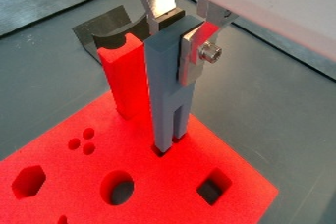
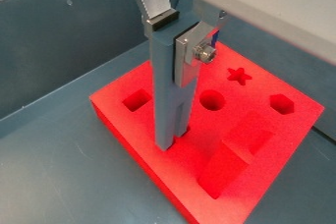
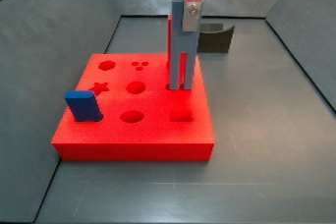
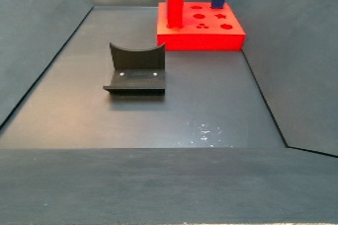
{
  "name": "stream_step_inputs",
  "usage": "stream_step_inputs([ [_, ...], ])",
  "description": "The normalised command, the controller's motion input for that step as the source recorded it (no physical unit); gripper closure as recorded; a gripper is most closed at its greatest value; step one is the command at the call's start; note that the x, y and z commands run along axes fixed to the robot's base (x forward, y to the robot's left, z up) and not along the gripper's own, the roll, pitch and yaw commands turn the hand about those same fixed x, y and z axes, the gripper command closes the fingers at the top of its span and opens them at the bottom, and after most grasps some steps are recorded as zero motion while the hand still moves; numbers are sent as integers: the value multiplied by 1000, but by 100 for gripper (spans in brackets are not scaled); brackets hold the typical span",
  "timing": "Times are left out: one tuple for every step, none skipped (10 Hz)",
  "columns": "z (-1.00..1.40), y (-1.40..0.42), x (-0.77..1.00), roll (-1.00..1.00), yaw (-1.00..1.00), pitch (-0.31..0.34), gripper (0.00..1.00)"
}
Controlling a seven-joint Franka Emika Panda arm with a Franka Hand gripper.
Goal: Pick up the double-square object. Move up. Move to above the board. Insert the double-square object.
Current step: Insert the double-square object.
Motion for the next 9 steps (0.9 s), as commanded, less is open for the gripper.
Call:
stream_step_inputs([
  [-246, 0, -91, 0, 0, 0, 100],
  [-309, 0, -89, 0, -17, 0, 100],
  [-289, 60, -234, 27, -14, 0, 100],
  [-249, 49, -214, 16, -6, 0, 100],
  [-254, 14, -114, 0, 0, 0, 100],
  [-480, 0, 0, 0, -51, 0, 100],
  [-697, 0, 31, 0, -80, 0, 100],
  [-651, 0, 74, 0, -86, 0, 100],
  [-534, -17, 151, 0, -94, 0, 100],
])
